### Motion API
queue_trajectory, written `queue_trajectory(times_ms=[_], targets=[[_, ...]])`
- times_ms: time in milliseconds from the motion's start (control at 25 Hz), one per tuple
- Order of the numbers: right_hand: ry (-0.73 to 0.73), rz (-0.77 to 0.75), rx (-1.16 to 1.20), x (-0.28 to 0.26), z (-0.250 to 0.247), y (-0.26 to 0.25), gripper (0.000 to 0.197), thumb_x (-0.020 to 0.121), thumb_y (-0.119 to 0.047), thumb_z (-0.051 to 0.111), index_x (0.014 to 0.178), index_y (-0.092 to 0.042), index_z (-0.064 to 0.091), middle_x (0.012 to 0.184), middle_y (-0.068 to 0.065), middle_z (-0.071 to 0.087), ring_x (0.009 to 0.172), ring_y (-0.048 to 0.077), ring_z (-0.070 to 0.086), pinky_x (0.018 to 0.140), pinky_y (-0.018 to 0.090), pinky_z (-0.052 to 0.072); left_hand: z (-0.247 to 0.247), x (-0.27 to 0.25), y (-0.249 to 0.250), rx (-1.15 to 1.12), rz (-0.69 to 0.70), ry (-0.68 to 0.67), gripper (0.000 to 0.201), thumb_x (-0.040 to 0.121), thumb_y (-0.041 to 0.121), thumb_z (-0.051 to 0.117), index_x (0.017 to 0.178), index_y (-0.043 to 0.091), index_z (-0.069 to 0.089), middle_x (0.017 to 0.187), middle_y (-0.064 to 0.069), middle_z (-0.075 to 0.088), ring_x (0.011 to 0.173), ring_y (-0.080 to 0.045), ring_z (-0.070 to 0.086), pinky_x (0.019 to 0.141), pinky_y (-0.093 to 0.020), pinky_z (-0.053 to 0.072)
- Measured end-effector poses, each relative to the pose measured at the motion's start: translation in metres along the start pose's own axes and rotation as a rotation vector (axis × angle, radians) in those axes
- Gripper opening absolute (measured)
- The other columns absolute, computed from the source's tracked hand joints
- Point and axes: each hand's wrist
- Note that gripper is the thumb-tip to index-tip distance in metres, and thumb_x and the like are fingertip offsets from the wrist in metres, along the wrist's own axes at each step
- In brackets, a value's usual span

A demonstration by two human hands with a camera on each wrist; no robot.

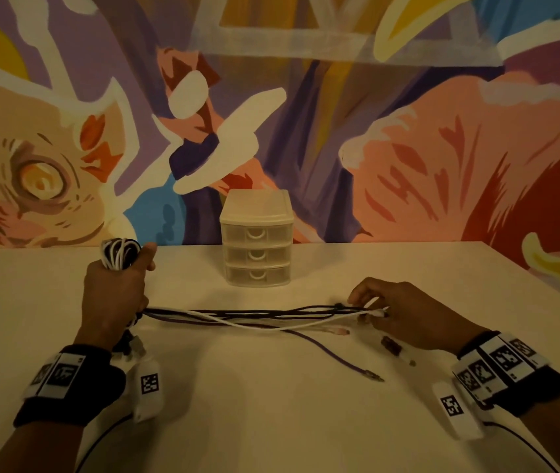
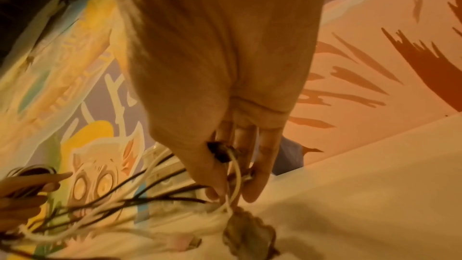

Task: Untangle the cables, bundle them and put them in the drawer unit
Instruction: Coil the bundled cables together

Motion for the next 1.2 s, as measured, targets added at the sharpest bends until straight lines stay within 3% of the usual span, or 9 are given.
queue_trajectory(times_ms=[160, 280, 400, 520, 680, 800, 880, 1040, 1200], targets=[[0.042, 0.026, -0.034, -0.001, -0.002, 0.006, 0.028, 0.092, -0.014, 0.079, 0.094, -0.039, 0.066, 0.107, -0.015, 0.074, 0.101, 0.003, 0.071, 0.087, 0.033, 0.061, 0.001, -0.001, -0.002, -0.001, 0.001, 0.001, 0.047, 0.096, 0.053, 0.074, 0.083, 0.008, 0.065, 0.058, -0.01, 0.043, 0.036, -0.021, 0.036, 0.04, -0.023, 0.032], [-0.091, 0.038, -0.131, -0.001, -0.005, 0.009, 0.035, 0.09, -0.009, 0.078, 0.105, -0.04, 0.072, 0.118, -0.019, 0.065, 0.107, 0.004, 0.067, 0.089, 0.021, 0.056, 0.001, -0.003, -0.003, -0.006, -0.008, 0.008, 0.047, 0.096, 0.053, 0.074, 0.081, 0.01, 0.066, 0.049, -0.004, 0.044, 0.039, -0.024, 0.039, 0.041, -0.024, 0.032], [-0.176, 0.034, -0.108, -0.009, -0.019, 0.014, 0.053, 0.088, 0.006, 0.068, 0.115, -0.039, 0.075, 0.116, -0.014, 0.067, 0.097, 0.008, 0.072, 0.085, 0.027, 0.061, -0.006, 0.0, -0.003, 0.03, -0.008, 0.06, 0.045, 0.094, 0.056, 0.075, 0.078, 0.014, 0.068, 0.045, 0.0, 0.047, 0.043, -0.028, 0.043, 0.047, -0.026, 0.036], [-0.144, 0.043, -0.14, -0.021, -0.027, 0.026, 0.059, 0.087, 0.013, 0.061, 0.095, -0.043, 0.077, 0.102, -0.013, 0.074, 0.096, 0.007, 0.072, 0.087, 0.039, 0.061, -0.014, 0.003, -0.003, 0.036, -0.01, 0.083, 0.046, 0.094, 0.057, 0.074, 0.079, 0.014, 0.067, 0.057, -0.012, 0.046, 0.046, -0.029, 0.044, 0.049, -0.028, 0.036], [-0.118, -0.015, 0.01, -0.025, -0.019, -0.015, 0.011, 0.094, -0.033, 0.08, 0.099, -0.041, 0.074, 0.106, -0.022, 0.07, 0.099, 0.005, 0.068, 0.084, 0.031, 0.061, -0.012, 0.004, -0.006, 0.042, -0.001, 0.072, 0.048, 0.093, 0.058, 0.075, 0.076, 0.014, 0.065, 0.057, -0.01, 0.044, 0.044, -0.027, 0.042, 0.046, -0.027, 0.035], [-0.249, -0.108, -0.128, -0.022, -0.005, -0.054, 0.052, 0.078, -0.076, 0.076, 0.12, -0.047, 0.066, 0.115, -0.024, 0.06, 0.101, 0.002, 0.061, 0.079, 0.015, 0.049, -0.01, 0.004, -0.006, 0.045, -0.007, 0.067, 0.046, 0.093, 0.057, 0.075, 0.076, 0.015, 0.065, 0.057, -0.009, 0.044, 0.044, -0.027, 0.041, 0.045, -0.026, 0.034], [-0.29, -0.221, -0.29, -0.016, 0.01, -0.06, 0.057, 0.08, -0.079, 0.07, 0.129, -0.049, 0.064, 0.12, -0.024, 0.053, 0.102, 0.0, 0.055, 0.081, 0.014, 0.045, -0.01, 0.003, -0.006, 0.043, -0.008, 0.067, 0.046, 0.094, 0.056, 0.075, 0.076, 0.015, 0.064, 0.057, -0.009, 0.043, 0.044, -0.027, 0.041, 0.044, -0.025, 0.033], [-0.317, -0.35, -0.265, -0.012, 0.012, -0.053, 0.016, 0.096, -0.05, 0.073, 0.108, -0.04, 0.075, 0.122, -0.023, 0.053, 0.104, 0.004, 0.059, 0.088, 0.027, 0.051, -0.011, 0.004, -0.007, 0.044, -0.006, 0.072, 0.046, 0.093, 0.056, 0.075, 0.076, 0.015, 0.066, 0.055, -0.009, 0.045, 0.043, -0.027, 0.042, 0.047, -0.026, 0.035], [-0.491, -0.114, -0.088, -0.034, -0.032, -0.037, 0.017, 0.095, -0.051, 0.063, 0.095, -0.036, 0.073, 0.111, -0.013, 0.063, 0.1, 0.015, 0.063, 0.087, 0.032, 0.052, -0.022, 0.01, -0.008, 0.048, -0.012, 0.126, 0.046, 0.092, 0.056, 0.074, 0.076, 0.014, 0.066, 0.056, -0.01, 0.046, 0.043, -0.029, 0.043, 0.049, -0.027, 0.036]])
Point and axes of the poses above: each hand's wrist, its own x-axis towards the middle knuckle, its own z-axis out of the palm, y = z × x
